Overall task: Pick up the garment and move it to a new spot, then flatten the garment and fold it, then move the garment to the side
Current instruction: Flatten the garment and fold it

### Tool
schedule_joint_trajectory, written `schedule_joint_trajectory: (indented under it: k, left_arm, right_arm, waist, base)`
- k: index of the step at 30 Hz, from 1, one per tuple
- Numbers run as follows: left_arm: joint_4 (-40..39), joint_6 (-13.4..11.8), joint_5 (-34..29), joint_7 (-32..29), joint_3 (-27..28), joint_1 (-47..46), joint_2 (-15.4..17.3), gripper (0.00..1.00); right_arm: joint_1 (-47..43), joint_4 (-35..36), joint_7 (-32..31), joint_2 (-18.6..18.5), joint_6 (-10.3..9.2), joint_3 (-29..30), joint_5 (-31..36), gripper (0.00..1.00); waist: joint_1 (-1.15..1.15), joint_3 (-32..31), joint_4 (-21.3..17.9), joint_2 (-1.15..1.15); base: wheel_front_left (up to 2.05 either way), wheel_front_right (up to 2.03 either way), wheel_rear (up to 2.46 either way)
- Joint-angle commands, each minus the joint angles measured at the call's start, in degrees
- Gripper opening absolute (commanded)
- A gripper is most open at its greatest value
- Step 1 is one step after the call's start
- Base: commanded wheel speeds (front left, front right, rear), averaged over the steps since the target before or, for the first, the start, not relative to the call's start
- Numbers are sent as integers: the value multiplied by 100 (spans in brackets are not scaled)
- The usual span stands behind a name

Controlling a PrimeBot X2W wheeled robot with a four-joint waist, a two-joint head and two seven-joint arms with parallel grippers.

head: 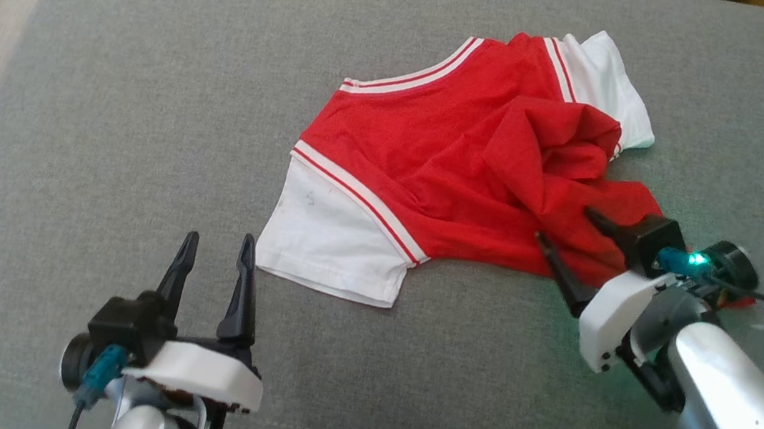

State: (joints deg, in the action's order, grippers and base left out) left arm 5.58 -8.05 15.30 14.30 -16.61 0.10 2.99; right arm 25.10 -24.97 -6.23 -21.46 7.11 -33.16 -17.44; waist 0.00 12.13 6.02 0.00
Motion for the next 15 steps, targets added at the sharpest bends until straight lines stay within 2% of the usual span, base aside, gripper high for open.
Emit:
schedule_joint_trajectory:
  k: [1, 4, 5, 7, 8, 15]
  left_arm:
    - [-202, -5, 39, 70, 136, -231, -12, 100]
    - [-186, 6, 47, 70, 98, -283, -12, 100]
    - [-177, 8, 52, 70, 84, -298, -12, 100]
    - [-163, 0, 62, 70, 76, -317, -12, 100]
    - [-160, -7, 67, 70, 81, -320, -12, 100]
    - [-154, -25, 114, 70, 46, -344, -12, 100]
  right_arm:
    - [150, 115, 35, -24, 37, 7, 65, 100]
    - [299, -198, 119, 93, 37, 128, 260, 100]
    - [344, -297, 155, 125, 37, 180, 312, 53]
    - [432, -468, 222, 169, 37, 286, 391, 15]
    - [478, -536, 243, 183, 37, 327, 418, 0]
    - [956, -864, 220, 133, 37, 574, 546, 0]
  waist:
    - [0, 22, 0, 0]
    - [0, 61, 35, 0]
    - [0, 68, 57, 0]
    - [0, 72, 105, 0]
    - [0, 72, 124, 0]
    - [0, 120, 243, 0]
  base:
    - [0, 0, 0]
    - [0, 0, 0]
    - [0, 0, 0]
    - [0, 0, 0]
    - [0, 0, 0]
    - [0, 0, 0]
